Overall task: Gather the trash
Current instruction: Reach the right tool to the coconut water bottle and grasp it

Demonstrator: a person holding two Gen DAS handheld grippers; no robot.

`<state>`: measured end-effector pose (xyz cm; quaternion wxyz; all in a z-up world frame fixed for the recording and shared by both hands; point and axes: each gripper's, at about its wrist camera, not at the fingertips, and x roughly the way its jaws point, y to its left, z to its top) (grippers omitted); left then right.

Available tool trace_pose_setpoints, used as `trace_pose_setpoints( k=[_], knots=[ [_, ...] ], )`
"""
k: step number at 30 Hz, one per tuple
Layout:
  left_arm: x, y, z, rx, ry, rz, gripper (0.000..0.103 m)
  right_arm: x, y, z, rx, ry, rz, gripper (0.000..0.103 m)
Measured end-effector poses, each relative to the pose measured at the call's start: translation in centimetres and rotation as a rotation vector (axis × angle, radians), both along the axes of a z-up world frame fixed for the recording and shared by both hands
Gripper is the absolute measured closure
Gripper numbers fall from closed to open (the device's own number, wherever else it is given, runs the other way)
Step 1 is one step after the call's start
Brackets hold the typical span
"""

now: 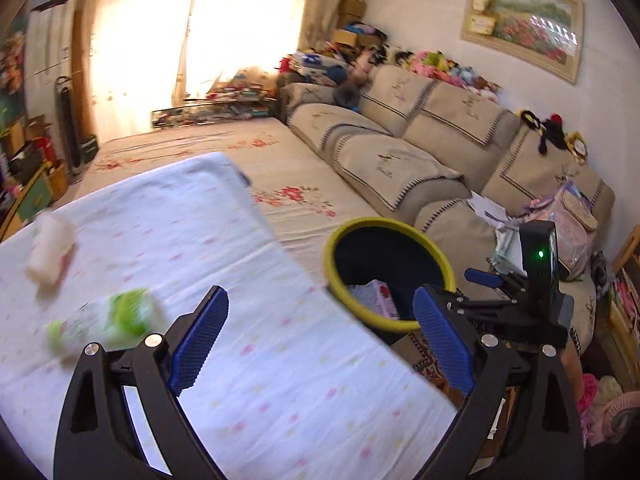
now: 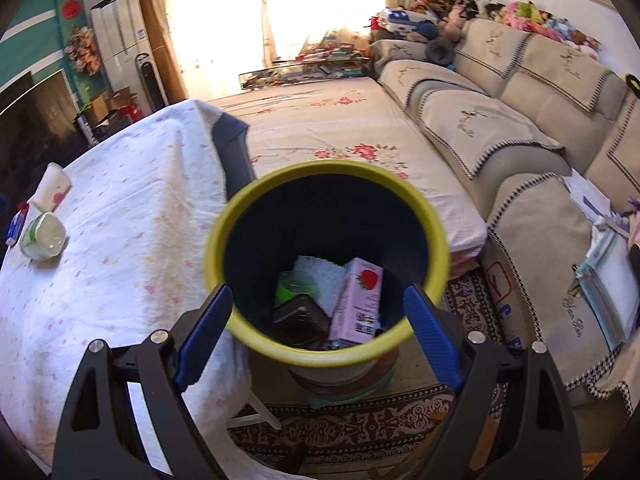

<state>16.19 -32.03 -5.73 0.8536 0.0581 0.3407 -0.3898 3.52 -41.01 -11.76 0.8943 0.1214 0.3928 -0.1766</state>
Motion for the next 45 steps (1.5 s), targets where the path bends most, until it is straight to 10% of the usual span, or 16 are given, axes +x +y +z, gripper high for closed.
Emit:
trace_pose_setpoints(
  k=[16,29,45],
  knots=[
    [-1.5,27.0,-0.4,-0.016,-0.01,0.523,0.009,11.5,17.9,2.8,-0.004,-0.02,0.543,0.019],
    [-2.3,25.2,-0.9,-0.012,0.002,0.491,0.009,19.8,27.9,1.2,-0.217,0.043,0.669,0.007],
    [-1.0,24.9,-2.6,-0.009,0.047,0.486,0.009,24.5,27.7,0.3,-0.129,0.054,0.709,0.006]
  ],
)
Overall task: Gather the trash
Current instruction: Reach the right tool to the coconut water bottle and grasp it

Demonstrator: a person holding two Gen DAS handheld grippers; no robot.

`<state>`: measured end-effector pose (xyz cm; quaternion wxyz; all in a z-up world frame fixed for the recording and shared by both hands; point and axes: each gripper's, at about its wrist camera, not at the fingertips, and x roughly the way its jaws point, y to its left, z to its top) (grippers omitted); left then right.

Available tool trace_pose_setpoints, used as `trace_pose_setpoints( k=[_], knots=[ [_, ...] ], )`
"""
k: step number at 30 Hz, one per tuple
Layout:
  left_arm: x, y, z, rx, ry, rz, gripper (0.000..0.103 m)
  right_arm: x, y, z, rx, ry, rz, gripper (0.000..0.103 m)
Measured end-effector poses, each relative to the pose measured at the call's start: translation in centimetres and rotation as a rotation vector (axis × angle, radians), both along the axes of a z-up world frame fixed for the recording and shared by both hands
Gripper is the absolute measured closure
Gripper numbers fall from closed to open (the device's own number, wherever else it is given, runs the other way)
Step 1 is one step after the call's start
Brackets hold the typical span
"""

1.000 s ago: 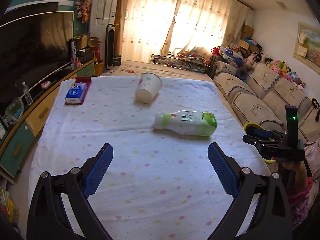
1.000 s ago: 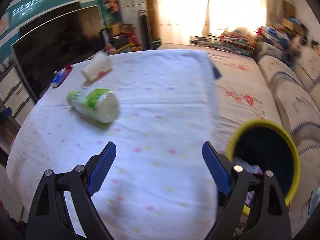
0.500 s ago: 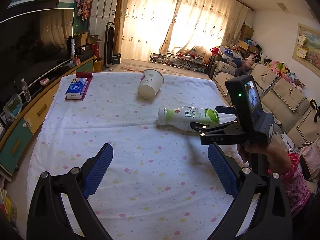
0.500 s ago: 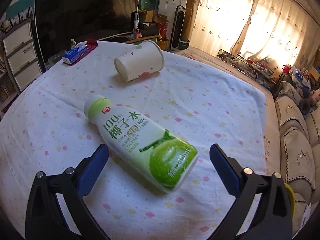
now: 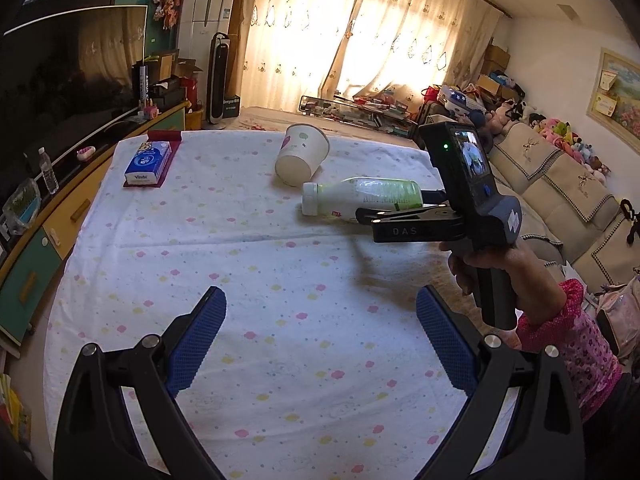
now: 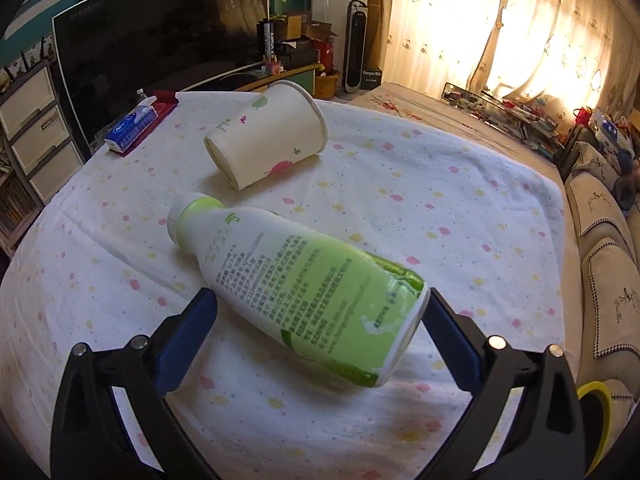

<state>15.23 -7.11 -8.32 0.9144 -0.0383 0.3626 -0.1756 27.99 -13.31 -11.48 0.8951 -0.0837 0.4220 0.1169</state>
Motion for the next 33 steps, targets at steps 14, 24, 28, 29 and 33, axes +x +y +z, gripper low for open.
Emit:
trace_pose_setpoints(
  k=[14,24,28,29,33],
  knots=[
    [0.3,0.4,-0.2,-0.009,0.007,0.012,0.009,-3.5,3.9,1.1,0.064,0.087,0.241,0.006],
    [-0.2,1.2,0.0,-0.006,0.0,0.026,0.009,-2.7,6.9,1.4,0.127,0.124,0.398,0.014],
    [-0.1,1.7,-0.2,-0.018,0.005,0.036,0.009,-1.6,7.2,1.7,0.094,0.108,0.326,0.014],
    [-0.2,1.7,-0.2,-0.015,0.006,0.036,0.009,-1.1,7.4,1.6,0.102,0.123,0.319,0.014],
    [-0.2,1.8,-0.1,-0.01,0.005,0.038,0.009,0.4,8.8,1.4,0.089,0.177,0.31,0.014]
  ],
)
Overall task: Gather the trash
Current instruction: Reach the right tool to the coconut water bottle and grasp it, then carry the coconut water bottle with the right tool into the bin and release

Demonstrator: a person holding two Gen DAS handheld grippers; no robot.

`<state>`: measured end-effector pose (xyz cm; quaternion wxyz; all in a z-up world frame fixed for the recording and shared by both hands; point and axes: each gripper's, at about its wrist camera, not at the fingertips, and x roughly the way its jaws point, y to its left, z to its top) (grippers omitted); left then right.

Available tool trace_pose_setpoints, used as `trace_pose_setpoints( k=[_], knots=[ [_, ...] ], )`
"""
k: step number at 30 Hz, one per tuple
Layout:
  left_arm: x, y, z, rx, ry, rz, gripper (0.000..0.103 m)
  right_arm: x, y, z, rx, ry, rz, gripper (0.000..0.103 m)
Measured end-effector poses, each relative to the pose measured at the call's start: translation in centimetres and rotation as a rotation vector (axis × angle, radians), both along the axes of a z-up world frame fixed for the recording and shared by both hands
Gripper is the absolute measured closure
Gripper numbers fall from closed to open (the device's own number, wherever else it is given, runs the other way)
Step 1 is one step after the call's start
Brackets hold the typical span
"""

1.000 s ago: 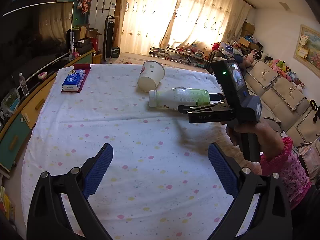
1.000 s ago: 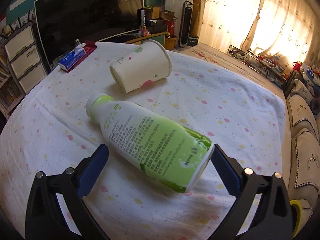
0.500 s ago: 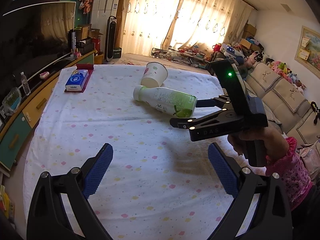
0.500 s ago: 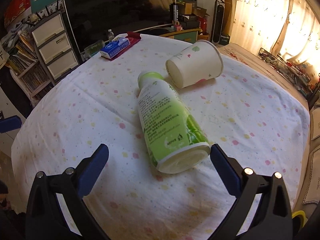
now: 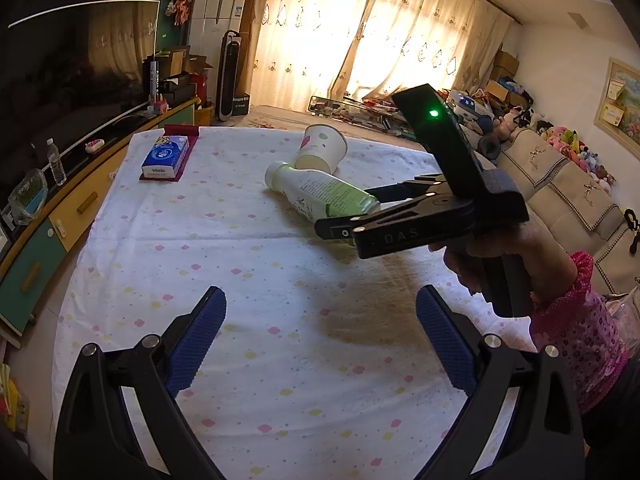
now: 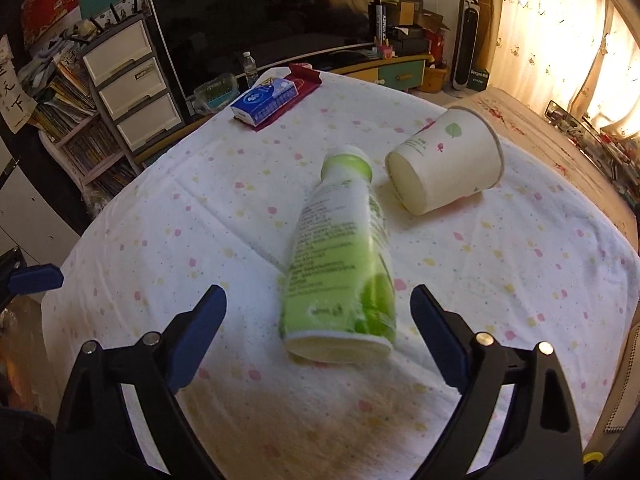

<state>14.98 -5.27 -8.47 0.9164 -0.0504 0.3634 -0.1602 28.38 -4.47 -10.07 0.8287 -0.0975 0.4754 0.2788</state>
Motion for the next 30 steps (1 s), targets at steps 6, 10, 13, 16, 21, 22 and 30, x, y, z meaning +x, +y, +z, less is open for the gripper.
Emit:
trace_pose_setpoints(
  k=[6,10,13,16,21,22,30],
  knots=[
    [-0.2,0.2,0.1,-0.002,0.0,0.003,0.009,2.4,2.0,-1.0,-0.131,0.055,-0.026,0.022],
    [-0.1,0.3,0.0,-0.006,0.001,0.005,0.009,3.4,2.1,-1.6,-0.16,0.093,-0.03,0.035],
    [0.0,0.4,-0.2,-0.008,0.007,0.005,0.009,4.2,2.4,-1.8,-0.173,0.105,-0.041,0.039],
    [0.0,0.4,-0.3,-0.007,0.01,0.004,0.009,4.9,2.3,-1.8,-0.166,0.124,-0.049,0.05],
    [0.0,0.3,-0.3,-0.006,0.008,0.0,0.009,4.3,1.2,-1.5,-0.126,0.132,-0.066,0.054],
    [0.0,0.3,-0.3,-0.005,0.009,0.001,0.009,4.0,0.8,-1.4,-0.115,0.13,-0.067,0.054],
    [-0.1,-0.3,-0.4,-0.004,0.009,-0.014,0.009,-1.5,-4.2,-0.3,0.002,0.104,-0.103,0.054]
  ],
)
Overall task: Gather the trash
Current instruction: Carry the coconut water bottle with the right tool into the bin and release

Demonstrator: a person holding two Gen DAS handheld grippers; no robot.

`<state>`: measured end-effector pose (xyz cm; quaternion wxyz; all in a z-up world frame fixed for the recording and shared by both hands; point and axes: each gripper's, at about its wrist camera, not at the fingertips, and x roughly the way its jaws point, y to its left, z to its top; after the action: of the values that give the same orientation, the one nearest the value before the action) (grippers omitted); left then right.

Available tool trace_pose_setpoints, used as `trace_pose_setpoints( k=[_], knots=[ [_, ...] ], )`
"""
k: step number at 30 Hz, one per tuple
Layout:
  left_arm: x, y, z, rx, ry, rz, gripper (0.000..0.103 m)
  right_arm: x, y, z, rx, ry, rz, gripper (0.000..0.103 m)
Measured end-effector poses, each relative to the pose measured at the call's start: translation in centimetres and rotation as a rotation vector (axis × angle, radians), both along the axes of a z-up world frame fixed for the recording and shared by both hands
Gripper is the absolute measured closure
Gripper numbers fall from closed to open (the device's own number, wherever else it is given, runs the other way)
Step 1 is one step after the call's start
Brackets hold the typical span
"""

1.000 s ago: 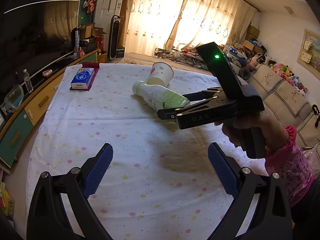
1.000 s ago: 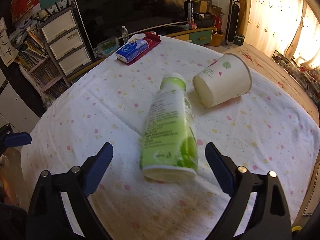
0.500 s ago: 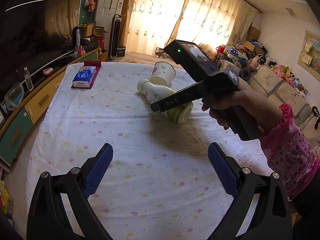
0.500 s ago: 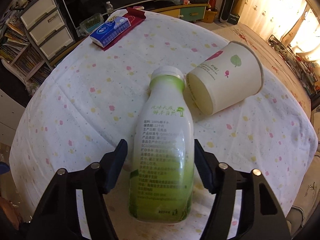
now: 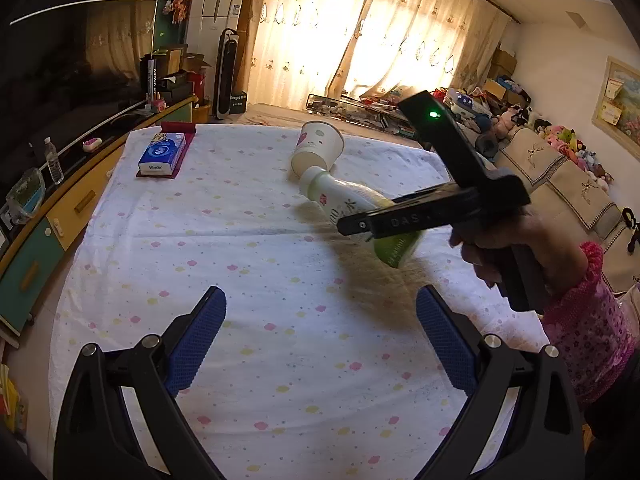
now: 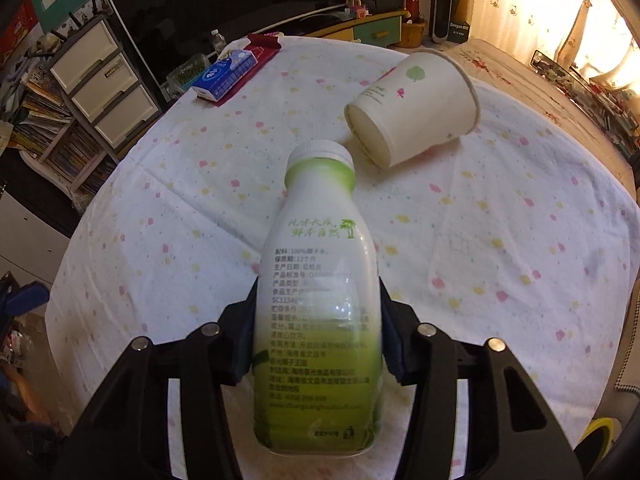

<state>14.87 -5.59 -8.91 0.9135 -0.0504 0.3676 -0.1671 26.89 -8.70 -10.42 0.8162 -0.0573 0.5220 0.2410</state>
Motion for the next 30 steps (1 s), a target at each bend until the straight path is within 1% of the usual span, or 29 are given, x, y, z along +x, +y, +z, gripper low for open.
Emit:
trace_pose_setpoints(
  k=[4,7,9,11,13,17,20,23,26,27,28,30],
  knots=[
    [0.1,-0.7,-0.3,0.007,0.007,-0.016,0.009,-3.8,-4.0,0.8,0.059,-0.03,-0.047,0.054],
    [0.3,-1.3,-0.5,0.013,0.011,-0.03,0.009,-6.6,-8.3,1.5,0.084,-0.062,-0.123,0.054],
    [0.4,-1.8,-0.6,0.018,0.014,-0.038,0.009,-8.3,-12.0,2.0,0.095,-0.09,-0.206,0.054],
    [0.7,-2.3,-0.7,0.018,0.019,-0.048,0.009,-10.1,-16.3,2.3,0.073,-0.121,-0.32,0.054],
    [0.9,-2.8,-0.9,0.021,0.021,-0.057,0.009,-11.5,-20.6,2.2,0.055,-0.131,-0.426,0.054],
    [1.5,-4.0,-1.1,0.029,0.026,-0.081,0.009,-13.9,-29.4,0.6,-0.003,-0.106,-0.656,0.054],
    [2.0,-4.9,-1.2,0.036,0.028,-0.099,0.009,-14.9,-34.4,-1.7,-0.019,-0.051,-0.781,0.054],
    [2.4,-5.8,-1.2,0.049,0.027,-0.112,0.009,-15.0,-37.4,-4.2,-0.029,-0.009,-0.867,0.054],
    [3.1,-6.5,-1.2,0.059,0.032,-0.122,0.009,-14.7,-39.1,-5.9,0.003,0.008,-0.918,0.053],
    [3.3,-6.7,-1.2,0.058,0.036,-0.125,0.009,-14.8,-39.6,-6.1,0.007,0.003,-0.933,0.05],
    [3.7,-6.8,-1.2,0.058,0.04,-0.128,0.009,-14.8,-39.6,-6.2,0.004,-0.006,-0.94,0.043],
    [4.2,-7.1,-1.3,0.071,0.042,-0.127,0.009,-14.8,-39.2,-5.8,0.002,-0.03,-0.943,0.042]
  ],
)
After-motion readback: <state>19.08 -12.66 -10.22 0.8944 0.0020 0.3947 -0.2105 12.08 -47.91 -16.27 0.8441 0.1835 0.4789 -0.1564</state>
